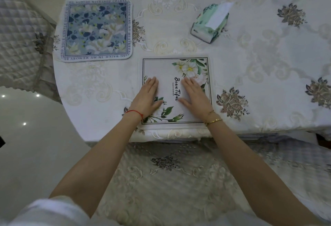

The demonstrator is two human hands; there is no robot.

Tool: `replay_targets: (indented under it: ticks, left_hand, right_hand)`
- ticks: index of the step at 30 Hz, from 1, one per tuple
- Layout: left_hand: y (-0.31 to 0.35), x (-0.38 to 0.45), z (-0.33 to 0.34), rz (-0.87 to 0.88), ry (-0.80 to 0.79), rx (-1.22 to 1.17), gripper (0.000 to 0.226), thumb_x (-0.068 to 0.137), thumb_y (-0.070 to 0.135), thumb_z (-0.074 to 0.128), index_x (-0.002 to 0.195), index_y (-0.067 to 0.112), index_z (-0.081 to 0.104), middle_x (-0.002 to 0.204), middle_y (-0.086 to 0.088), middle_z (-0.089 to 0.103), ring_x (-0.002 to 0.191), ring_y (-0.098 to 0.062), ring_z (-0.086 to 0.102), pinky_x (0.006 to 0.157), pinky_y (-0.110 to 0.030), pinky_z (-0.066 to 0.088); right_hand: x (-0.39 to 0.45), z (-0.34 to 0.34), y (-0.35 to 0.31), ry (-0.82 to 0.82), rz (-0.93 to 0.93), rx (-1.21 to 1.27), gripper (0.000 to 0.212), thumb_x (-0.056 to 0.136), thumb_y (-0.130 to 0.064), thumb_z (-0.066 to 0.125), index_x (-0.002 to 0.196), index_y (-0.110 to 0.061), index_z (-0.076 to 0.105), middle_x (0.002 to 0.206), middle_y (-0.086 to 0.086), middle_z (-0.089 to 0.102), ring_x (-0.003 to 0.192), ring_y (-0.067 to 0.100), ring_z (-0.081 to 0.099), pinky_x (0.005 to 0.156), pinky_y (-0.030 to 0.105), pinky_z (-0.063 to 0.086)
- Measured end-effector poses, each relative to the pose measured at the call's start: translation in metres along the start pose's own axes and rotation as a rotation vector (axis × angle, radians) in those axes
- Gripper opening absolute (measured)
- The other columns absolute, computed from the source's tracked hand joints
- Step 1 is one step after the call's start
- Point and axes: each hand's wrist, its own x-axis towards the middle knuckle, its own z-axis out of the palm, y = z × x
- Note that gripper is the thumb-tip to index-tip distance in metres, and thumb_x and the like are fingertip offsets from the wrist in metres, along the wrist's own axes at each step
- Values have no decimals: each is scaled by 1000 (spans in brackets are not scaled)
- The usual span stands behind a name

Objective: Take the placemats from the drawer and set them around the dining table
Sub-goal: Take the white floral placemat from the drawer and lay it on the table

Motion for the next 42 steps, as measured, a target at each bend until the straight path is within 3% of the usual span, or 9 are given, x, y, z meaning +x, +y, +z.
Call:
replay_targets:
  ticks: [10,18,23,35,42]
  left_hand:
    - [-31,-8,-7,1,79,48,79,92,47,53,151,8,18,160,-7,14,148,-22,10,121,-37,11]
    - [-6,71,-15,59,50,59,76,95,44,47,152,9,12,161,-8,9,149,-21,2,121,-33,2]
    - [-9,97,-16,72,39,120,78,94,50,44,152,9,13,161,-8,11,148,-21,5,121,-35,4]
    - [-33,62,-17,-88,86,110,84,93,55,42,152,7,6,161,-9,3,149,-21,1,121,-33,2]
    - [-22,-6,0,-14,22,102,84,92,59,33,153,8,5,161,-7,0,148,-17,-4,122,-36,7]
  right_hand:
    - [-24,-24,51,120,109,-9,67,98,-45,48,151,-12,26,159,3,22,148,18,13,122,38,11]
    - [73,-25,15,43,-24,5,70,96,-41,51,152,-10,24,160,8,18,149,24,10,122,40,9]
    - [102,-20,12,-7,-65,-17,72,96,-45,50,153,-13,19,161,3,15,149,21,7,122,36,5]
    - [47,-34,63,79,156,-32,82,95,-58,40,154,-8,14,161,7,13,149,21,7,122,38,6]
    - [-25,-7,39,73,138,-62,74,99,-52,29,154,-9,7,163,6,3,150,18,-2,122,36,1]
